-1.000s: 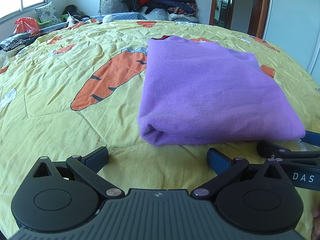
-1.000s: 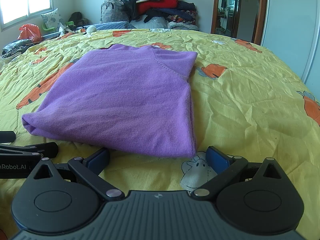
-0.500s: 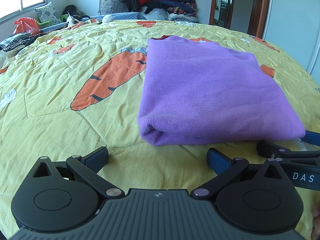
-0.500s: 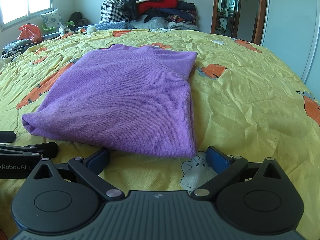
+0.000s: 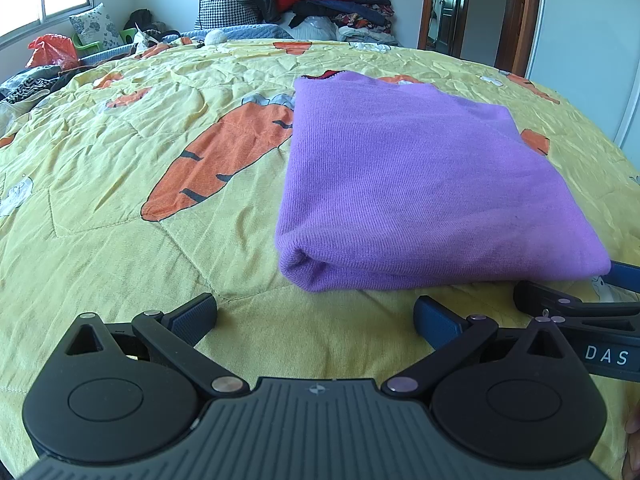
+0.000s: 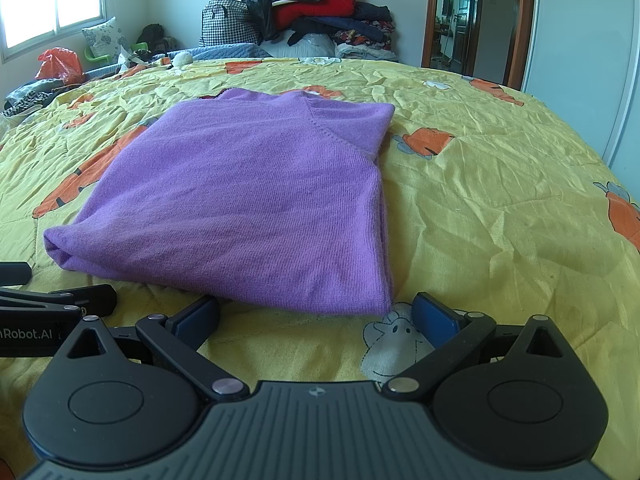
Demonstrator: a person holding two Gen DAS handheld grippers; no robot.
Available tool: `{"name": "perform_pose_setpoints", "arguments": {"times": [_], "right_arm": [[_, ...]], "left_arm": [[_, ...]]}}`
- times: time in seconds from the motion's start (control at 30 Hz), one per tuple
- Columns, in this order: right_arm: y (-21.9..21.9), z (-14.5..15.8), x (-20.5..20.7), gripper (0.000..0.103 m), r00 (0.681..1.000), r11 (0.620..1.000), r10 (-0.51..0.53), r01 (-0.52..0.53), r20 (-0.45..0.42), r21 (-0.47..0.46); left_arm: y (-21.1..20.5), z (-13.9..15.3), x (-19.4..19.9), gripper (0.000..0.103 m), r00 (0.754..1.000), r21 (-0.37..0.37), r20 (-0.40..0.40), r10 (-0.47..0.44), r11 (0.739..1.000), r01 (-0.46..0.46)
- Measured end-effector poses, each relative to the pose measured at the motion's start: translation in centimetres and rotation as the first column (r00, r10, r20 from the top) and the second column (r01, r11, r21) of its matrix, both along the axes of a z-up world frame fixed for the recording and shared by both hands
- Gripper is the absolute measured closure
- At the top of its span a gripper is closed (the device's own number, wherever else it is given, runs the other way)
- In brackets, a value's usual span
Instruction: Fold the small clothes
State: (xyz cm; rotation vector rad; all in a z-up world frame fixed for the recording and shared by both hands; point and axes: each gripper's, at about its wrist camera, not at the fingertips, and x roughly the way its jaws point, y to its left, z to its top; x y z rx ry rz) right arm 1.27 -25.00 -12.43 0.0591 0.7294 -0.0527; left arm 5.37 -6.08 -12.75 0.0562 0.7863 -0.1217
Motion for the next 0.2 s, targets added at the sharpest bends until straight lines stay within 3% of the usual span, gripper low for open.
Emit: {"name": "perform_pose_setpoints", "arguments": {"times": [0.2], "right_arm": [[0.01, 0.0, 0.0, 0.0, 1.0, 1.0, 0.0, 0.0, 0.0, 0.0]], "left_arm": [[-0.06, -0.02, -0.08, 0.0, 1.0, -0.001, 0.003, 0.005, 1.0, -0.005]]}}
